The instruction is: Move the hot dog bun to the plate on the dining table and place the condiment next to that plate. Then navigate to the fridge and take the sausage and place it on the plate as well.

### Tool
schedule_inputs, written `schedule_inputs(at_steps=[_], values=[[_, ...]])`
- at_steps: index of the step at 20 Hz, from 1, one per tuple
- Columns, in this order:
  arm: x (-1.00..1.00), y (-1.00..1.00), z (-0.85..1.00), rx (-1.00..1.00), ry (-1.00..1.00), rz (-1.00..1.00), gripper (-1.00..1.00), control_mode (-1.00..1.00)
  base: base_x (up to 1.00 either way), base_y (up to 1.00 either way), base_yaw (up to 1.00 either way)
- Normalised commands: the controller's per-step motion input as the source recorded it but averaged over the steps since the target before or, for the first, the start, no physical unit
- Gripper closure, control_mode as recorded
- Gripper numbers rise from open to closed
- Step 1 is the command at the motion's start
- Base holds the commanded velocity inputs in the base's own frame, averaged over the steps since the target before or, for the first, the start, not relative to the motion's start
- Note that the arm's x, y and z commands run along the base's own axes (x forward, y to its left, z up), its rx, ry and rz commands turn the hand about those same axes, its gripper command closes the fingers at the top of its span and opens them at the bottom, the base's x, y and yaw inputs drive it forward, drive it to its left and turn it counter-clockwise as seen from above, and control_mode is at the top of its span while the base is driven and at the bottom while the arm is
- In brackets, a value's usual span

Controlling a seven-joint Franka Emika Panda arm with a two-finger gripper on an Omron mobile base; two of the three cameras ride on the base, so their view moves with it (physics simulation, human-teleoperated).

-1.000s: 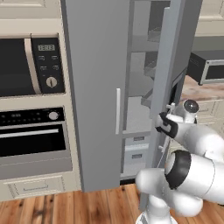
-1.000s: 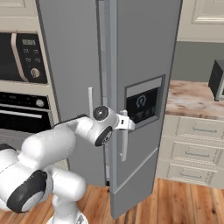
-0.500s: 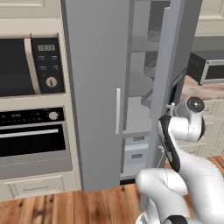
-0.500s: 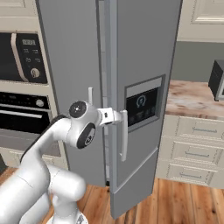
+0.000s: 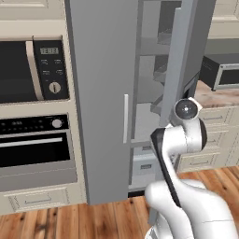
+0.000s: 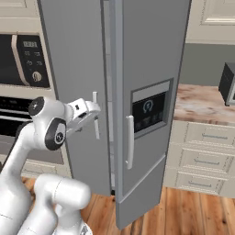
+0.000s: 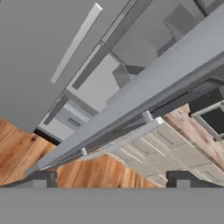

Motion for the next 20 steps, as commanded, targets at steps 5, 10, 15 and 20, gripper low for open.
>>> schedule_inputs(at_steps=[5, 10, 15, 20], values=[[0.43, 0.52, 0.81, -0.2, 0.14, 0.02, -1.0, -1.0, 0.0, 0.0, 0.0], [0.96, 0.24, 0.6, -0.21, 0.25, -0.01, -1.0, -1.0, 0.0, 0.0, 0.0], [0.85, -0.02, 0.03, -0.12, 0.17, -0.01, -1.0, -1.0, 0.0, 0.0, 0.0], [0.8, -0.22, -0.01, -0.08, 0.06, 0.0, -1.0, -1.0, 0.0, 0.0, 0.0]])
